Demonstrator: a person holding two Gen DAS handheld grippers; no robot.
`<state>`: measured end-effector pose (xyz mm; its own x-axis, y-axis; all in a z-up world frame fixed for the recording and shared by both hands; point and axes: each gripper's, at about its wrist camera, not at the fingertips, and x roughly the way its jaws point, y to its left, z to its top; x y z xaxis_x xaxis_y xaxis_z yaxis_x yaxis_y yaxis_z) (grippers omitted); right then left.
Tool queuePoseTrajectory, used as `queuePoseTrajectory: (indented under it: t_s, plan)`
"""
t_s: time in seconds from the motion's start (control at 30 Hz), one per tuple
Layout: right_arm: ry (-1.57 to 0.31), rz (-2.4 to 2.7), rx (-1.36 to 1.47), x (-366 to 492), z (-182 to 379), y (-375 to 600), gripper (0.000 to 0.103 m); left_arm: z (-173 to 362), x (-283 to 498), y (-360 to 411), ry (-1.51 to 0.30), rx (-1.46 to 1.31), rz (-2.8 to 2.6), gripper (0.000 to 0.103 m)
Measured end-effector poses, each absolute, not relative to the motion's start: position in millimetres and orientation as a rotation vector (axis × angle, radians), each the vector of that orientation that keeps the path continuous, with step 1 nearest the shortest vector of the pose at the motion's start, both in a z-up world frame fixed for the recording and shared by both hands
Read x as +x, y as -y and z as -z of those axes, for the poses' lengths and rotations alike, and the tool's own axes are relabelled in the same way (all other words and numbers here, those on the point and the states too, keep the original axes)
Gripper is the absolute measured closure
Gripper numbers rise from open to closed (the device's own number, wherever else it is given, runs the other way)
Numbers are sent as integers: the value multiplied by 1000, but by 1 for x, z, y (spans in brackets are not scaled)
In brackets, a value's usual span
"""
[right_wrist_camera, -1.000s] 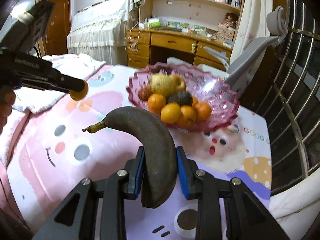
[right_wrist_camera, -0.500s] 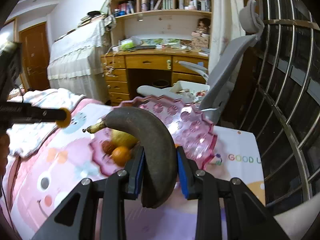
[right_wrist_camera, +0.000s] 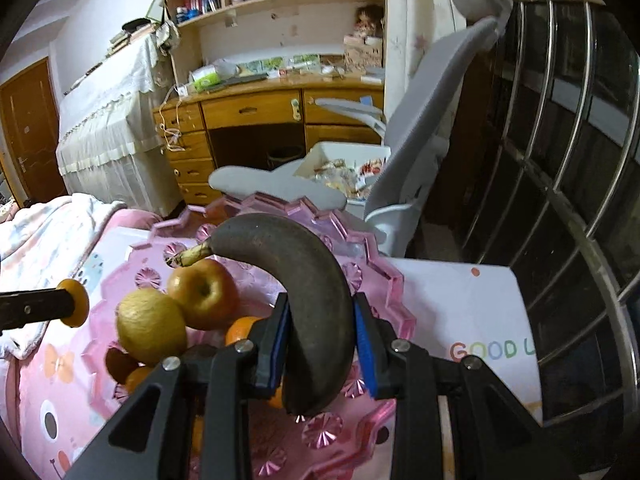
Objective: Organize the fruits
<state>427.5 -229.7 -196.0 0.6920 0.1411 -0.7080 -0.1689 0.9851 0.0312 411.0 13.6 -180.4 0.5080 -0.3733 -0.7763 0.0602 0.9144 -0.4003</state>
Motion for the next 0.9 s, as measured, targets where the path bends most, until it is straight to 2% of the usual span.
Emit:
queuePoseTrajectory:
  t_s: [0.3,0.4,0.43,0.53,0.6,0.67,0.8,0.9]
  plan:
    - [-864,-159,-72,436,217,218,72,191,421,-6,-1034,-334,297,74]
    - [-904,-155,-49,439,220,218,71,190,421,-6,-1030,-336,302,70]
    - [-912,-146,-47,439,221,218,71,188,421,-5,-1026,-336,305,65]
    - [-898,-115,-55,437,215,216,62,183,416,-7,-1014,-326,312,54]
    - [-893,-110,-49,433,209,214,47,179,412,-8,-1012,-319,319,51]
    - [-885,-103,-30,428,203,214,44,174,405,-12,-1013,-328,322,43]
    - [-893,-73,-9,412,193,210,34,166,389,-17,-1006,-320,328,35]
    - [-915,-57,-1,394,189,206,34,164,373,-21,-1020,-305,319,30]
